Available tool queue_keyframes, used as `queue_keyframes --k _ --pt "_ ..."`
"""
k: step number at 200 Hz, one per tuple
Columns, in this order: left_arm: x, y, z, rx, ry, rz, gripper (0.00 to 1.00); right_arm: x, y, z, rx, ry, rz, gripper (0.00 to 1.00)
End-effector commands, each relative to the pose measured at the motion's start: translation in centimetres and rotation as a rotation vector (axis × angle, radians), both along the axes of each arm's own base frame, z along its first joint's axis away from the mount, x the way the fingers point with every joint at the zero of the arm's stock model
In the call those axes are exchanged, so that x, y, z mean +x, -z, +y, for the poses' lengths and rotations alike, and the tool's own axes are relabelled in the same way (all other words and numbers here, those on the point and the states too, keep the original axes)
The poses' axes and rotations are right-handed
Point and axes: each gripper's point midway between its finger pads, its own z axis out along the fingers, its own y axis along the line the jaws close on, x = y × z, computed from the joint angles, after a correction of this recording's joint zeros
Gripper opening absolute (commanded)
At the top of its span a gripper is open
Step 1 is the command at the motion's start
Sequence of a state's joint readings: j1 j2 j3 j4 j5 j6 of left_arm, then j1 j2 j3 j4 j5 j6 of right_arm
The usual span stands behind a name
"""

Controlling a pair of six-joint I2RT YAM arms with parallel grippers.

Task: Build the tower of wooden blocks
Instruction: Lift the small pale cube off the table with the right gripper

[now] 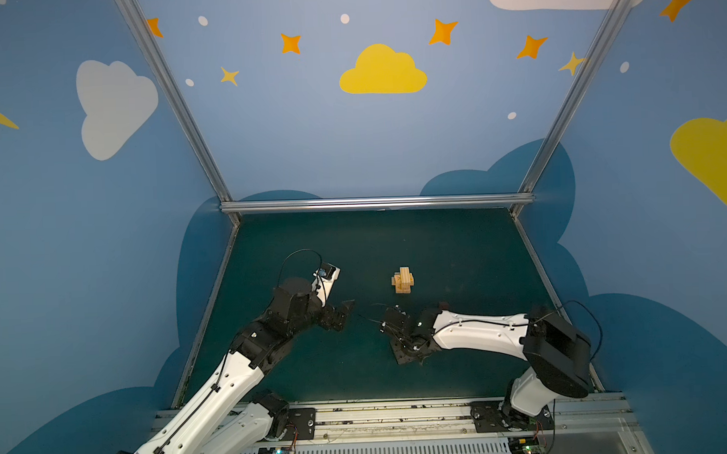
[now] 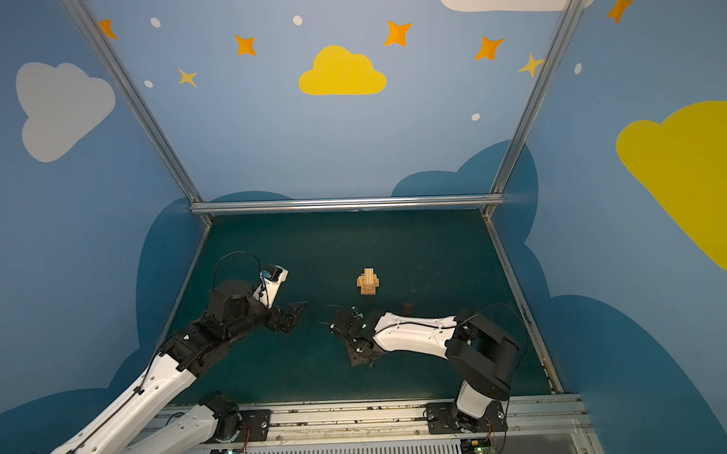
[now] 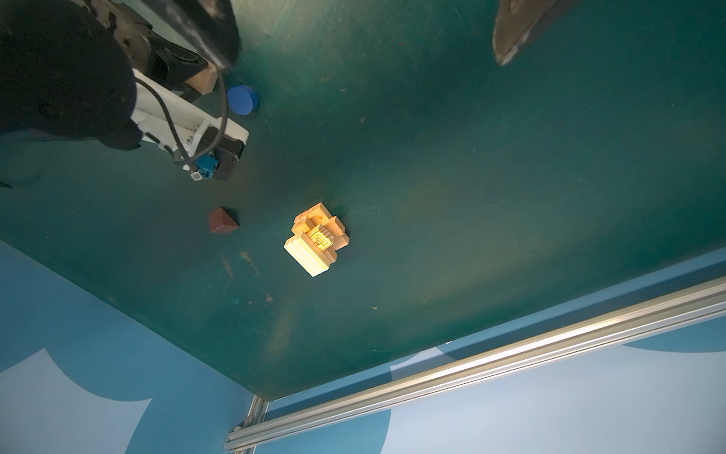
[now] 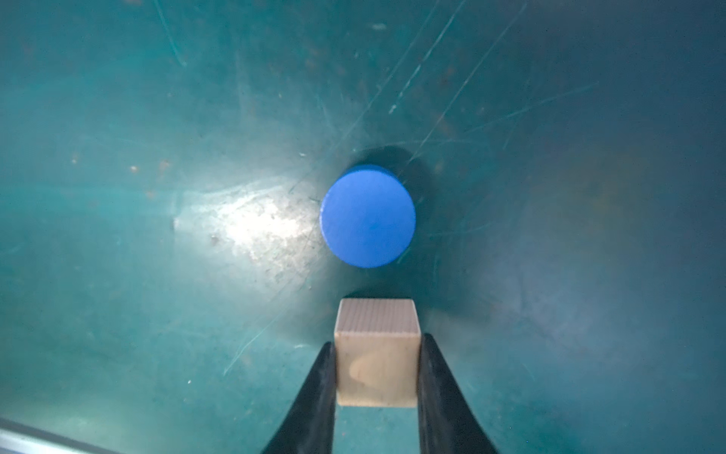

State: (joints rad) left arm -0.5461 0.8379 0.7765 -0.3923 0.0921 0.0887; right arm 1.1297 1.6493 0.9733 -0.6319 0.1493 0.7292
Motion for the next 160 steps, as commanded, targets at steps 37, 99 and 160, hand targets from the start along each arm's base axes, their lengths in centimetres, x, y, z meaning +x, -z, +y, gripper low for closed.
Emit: queue_keyframes --k 37,99,160 --pt "0.6 -1.0 0.1 -0.029 -0.022 -0.022 1.0 0.0 -0.3 -0.4 -0.025 0.005 0.001 0.16" --pt "0.7 -1.1 0.2 -0.036 -0.028 -0.015 1.0 0.1 -1.2 -1.1 -0.023 0.015 -0.007 0.05" --pt "0.7 -1.1 0.4 -0.035 -0.035 -0.017 1.0 0.3 -1.3 -1.2 0.001 0.034 -0.002 0.01"
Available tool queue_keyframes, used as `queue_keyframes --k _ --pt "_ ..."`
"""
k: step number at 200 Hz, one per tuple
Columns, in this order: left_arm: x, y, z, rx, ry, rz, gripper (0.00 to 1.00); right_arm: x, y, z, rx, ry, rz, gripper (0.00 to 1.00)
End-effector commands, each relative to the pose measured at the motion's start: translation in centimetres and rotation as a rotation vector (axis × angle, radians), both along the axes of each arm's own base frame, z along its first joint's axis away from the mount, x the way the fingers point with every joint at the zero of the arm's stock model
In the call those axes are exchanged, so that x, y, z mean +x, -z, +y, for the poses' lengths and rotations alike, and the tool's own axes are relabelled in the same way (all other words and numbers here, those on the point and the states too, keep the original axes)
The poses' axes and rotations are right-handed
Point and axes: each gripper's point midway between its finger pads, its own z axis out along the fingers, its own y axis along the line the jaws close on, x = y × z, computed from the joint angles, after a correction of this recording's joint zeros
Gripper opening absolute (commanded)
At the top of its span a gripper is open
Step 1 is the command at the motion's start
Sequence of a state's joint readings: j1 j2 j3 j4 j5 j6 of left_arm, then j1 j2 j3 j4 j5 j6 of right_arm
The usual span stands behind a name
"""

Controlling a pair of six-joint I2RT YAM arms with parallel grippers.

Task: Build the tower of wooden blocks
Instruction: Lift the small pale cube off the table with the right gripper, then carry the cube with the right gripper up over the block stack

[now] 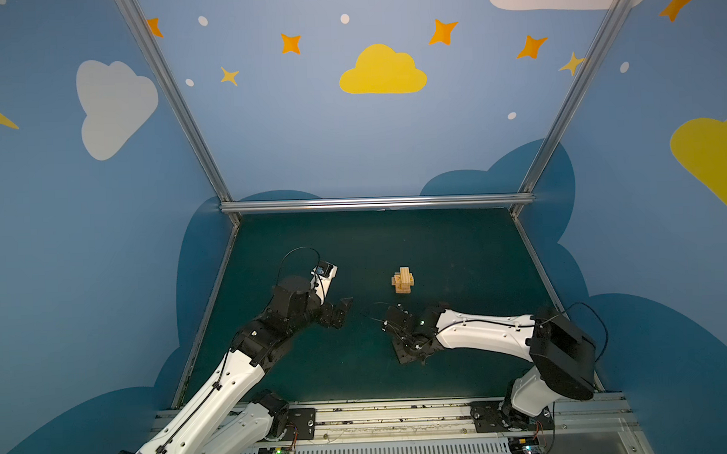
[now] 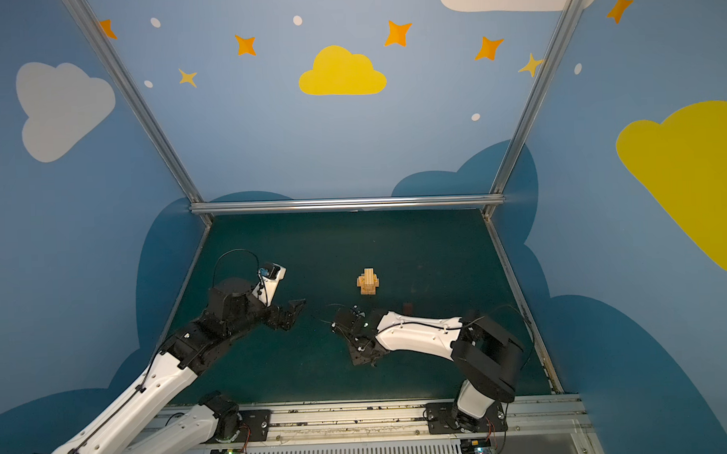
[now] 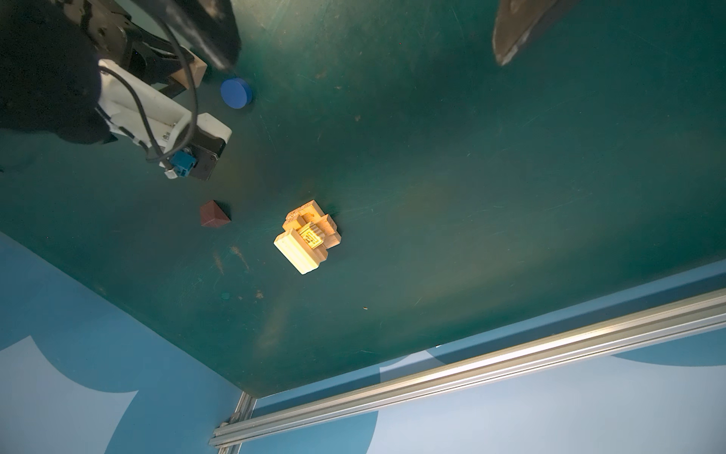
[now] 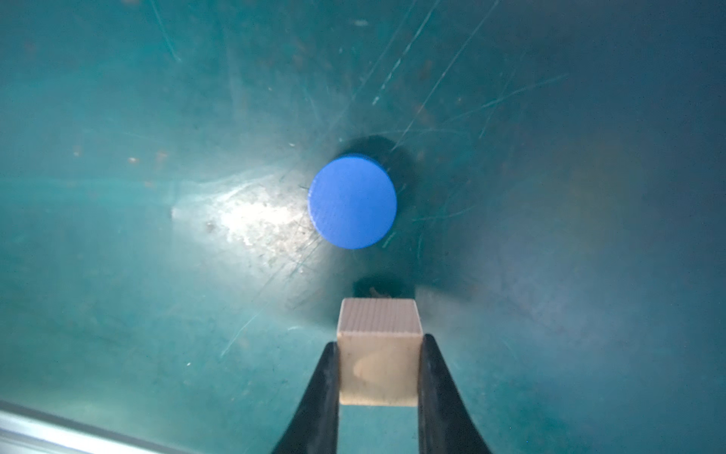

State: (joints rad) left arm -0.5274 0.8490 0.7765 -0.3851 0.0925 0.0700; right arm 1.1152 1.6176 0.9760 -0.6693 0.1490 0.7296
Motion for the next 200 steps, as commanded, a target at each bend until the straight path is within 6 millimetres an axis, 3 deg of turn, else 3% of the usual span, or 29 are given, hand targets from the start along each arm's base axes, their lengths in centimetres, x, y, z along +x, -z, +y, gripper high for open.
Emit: queue_keyframes --k 1,37,73,132,166,200 --pt "0.2 -1.3 0.0 -0.024 -0.007 -0.03 1.0 0.1 -0.5 -0.5 0.004 0.019 -0.004 0.01" --pt "0.3 -1.2 0.0 -0.022 -0.008 -0.028 1.0 0.1 -0.5 -0.5 0.015 0.026 0.001 0.01" --pt "0.4 -1.0 -0.1 -0.023 -0.008 -0.021 1.0 0.4 -2.1 -0.8 0.041 0.032 -0.013 0.01" --pt "1.0 -0.9 -1.4 -0.102 -0.002 0.017 1.0 2.6 -7.9 -2.3 0.117 0.07 -0.066 0.03" --pt "2.9 -1.2 -3.0 -0.297 -0.081 0.087 1.0 5.1 -11.7 -4.4 0.178 0.129 -0.107 0.04" --pt "4.6 -0.5 -4.9 -0.387 -0.097 0.129 0.99 7.3 -13.7 -5.9 0.212 0.173 -0.126 0.04"
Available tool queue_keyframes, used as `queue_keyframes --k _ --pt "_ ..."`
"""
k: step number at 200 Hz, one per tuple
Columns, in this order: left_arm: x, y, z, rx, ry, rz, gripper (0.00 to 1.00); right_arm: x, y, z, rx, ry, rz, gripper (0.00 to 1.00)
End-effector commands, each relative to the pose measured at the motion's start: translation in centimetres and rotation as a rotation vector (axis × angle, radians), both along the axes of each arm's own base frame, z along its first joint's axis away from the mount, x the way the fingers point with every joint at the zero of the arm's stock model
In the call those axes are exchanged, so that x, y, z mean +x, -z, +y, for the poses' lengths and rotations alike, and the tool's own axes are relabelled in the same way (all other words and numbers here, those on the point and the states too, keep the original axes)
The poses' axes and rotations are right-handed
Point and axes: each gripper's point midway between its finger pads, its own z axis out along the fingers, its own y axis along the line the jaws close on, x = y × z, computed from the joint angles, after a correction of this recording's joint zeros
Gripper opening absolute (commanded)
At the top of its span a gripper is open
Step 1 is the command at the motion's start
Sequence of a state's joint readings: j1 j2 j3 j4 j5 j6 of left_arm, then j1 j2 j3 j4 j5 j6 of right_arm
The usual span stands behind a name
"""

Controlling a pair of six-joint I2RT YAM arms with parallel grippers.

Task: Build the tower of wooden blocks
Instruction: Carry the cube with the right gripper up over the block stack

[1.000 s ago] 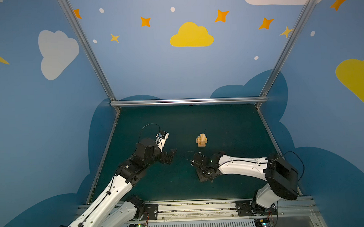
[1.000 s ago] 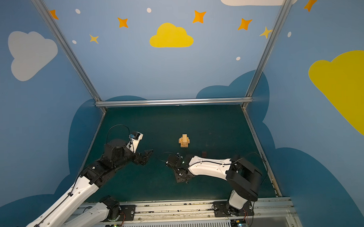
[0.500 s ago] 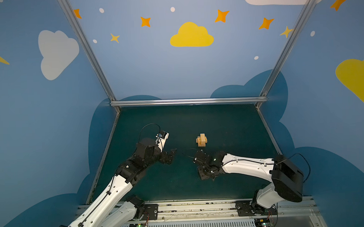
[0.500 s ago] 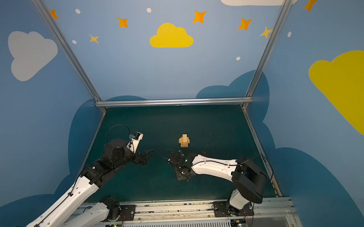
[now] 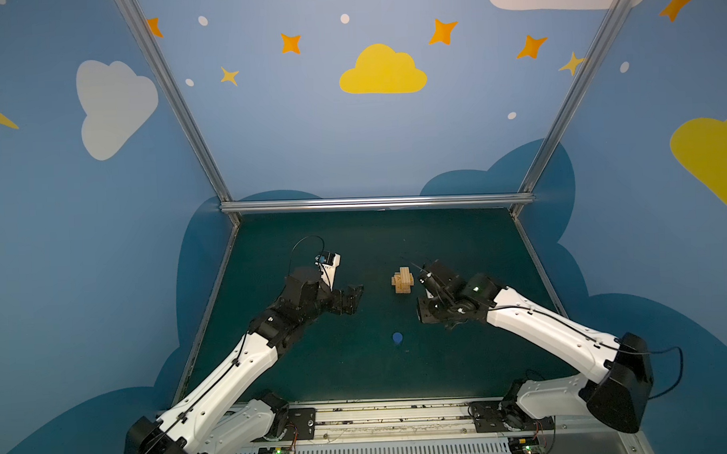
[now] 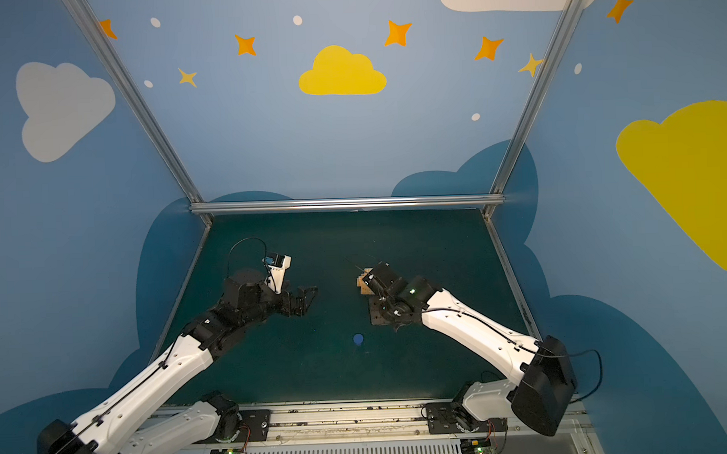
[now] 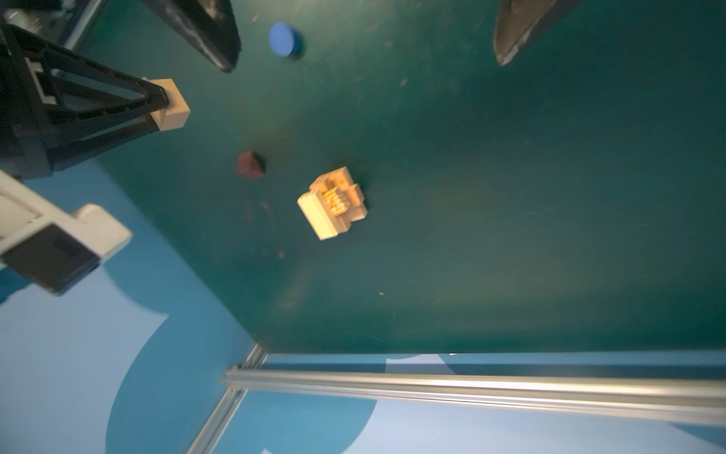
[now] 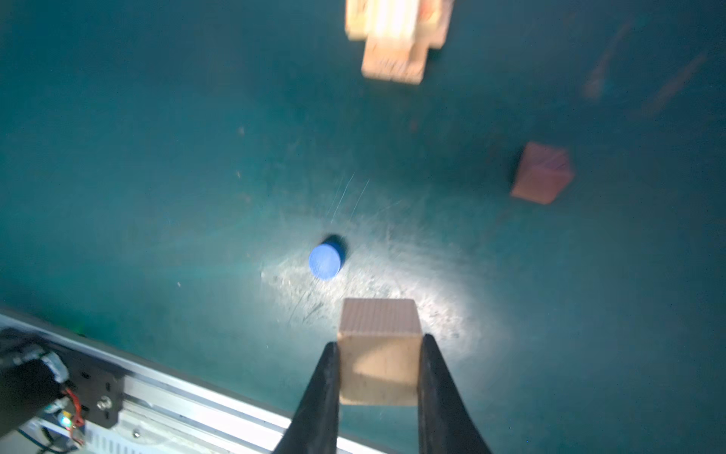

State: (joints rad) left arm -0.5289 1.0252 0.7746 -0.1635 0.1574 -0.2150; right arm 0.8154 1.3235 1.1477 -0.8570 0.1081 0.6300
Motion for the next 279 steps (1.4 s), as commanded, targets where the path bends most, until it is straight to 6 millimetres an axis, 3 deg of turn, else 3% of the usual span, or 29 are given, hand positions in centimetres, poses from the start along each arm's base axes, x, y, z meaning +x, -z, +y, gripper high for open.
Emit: queue_keyframes --k 1,78,152,216,279 --pt "1.3 -1.2 -1.7 -0.134 -0.021 0.005 0.99 0.2 -1.0 -1.2 -0.013 -0.018 0.019 0.04" --pt "1.0 1.6 -2.0 -0.049 0.02 0.063 1.0 3.4 -1.7 -0.8 0.006 -0.005 0.028 0.05" --pt "1.3 2.7 -2.4 -0.017 0.034 0.096 0.99 8.7 -0.4 2.1 0.014 -0.041 0.072 0.07" --pt "1.2 2.8 -2.3 -0.008 0.039 0.092 1.0 12.7 1.3 3.8 -0.035 -0.04 0.062 0.07" --pt "1.1 2.7 -2.1 0.0 0.036 0.087 0.99 14.4 2.1 4.1 -0.07 -0.029 0.041 0.07"
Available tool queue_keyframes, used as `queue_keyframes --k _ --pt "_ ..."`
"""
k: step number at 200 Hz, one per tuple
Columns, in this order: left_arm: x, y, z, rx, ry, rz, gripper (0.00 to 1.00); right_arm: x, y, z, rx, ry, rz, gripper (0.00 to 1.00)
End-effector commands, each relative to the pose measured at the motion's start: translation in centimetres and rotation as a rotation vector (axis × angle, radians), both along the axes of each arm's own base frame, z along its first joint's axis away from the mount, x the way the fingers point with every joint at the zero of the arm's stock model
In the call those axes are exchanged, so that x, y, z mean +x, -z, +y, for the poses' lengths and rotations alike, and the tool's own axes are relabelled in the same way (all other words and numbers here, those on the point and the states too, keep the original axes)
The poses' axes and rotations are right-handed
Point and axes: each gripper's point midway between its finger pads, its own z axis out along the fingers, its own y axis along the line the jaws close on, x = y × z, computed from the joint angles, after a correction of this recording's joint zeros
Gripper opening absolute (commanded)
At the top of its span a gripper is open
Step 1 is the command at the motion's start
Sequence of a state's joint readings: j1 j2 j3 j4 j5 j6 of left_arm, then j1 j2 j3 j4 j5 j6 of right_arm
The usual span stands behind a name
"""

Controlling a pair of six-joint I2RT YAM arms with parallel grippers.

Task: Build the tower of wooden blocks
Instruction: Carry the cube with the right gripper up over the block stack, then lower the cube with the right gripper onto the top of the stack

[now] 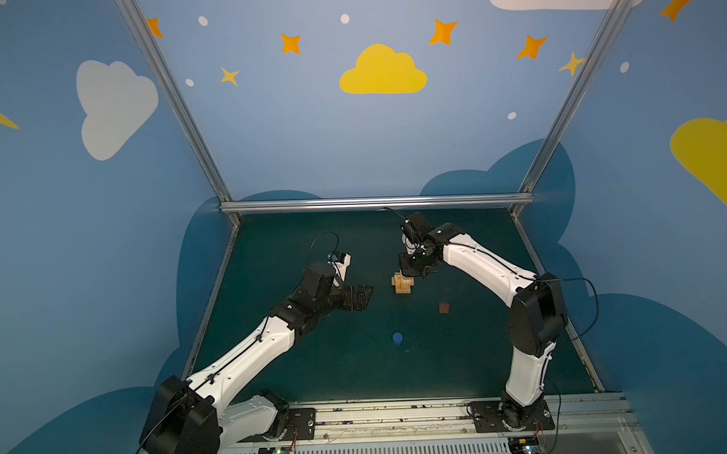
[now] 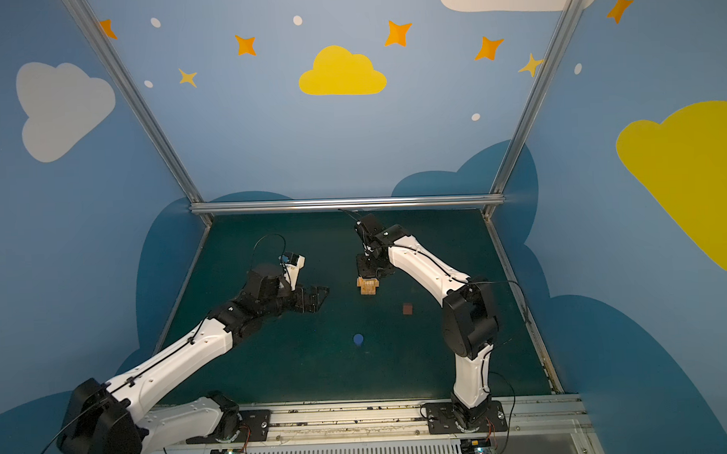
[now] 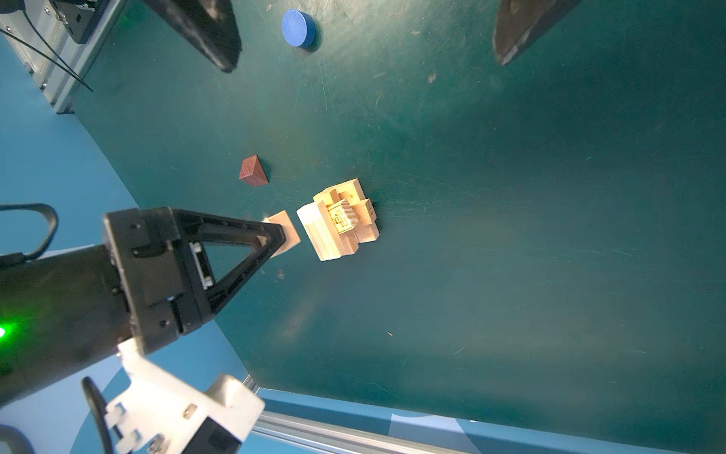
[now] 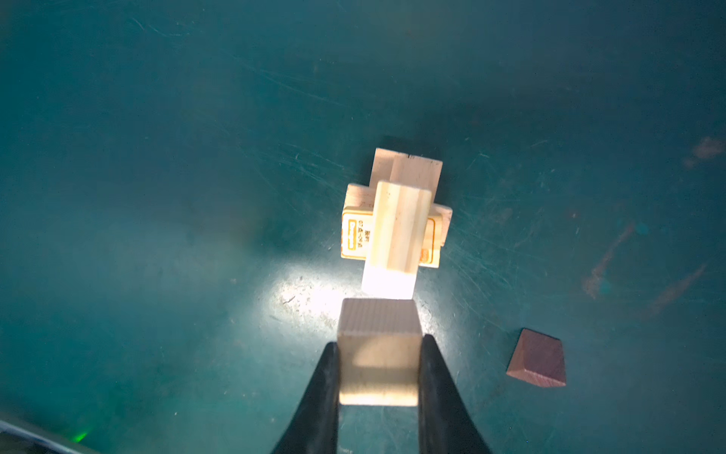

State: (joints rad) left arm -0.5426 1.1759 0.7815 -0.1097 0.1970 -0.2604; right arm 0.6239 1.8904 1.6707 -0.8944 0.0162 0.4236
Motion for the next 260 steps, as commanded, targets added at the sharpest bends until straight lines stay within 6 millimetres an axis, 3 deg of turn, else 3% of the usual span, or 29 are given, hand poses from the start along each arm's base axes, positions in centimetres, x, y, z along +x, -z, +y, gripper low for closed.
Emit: queue_keyframes --k 1,260 --pt "0.0 -1.0 -0.1 0.0 0.011 -0.028 0.99 1.0 -0.4 -0.1 -0.014 0.004 -0.026 0.07" --pt "0.1 -0.9 -0.1 0.002 0.009 -0.025 1.0 2.6 2.2 0.5 -0.052 0.017 -0.003 0.09"
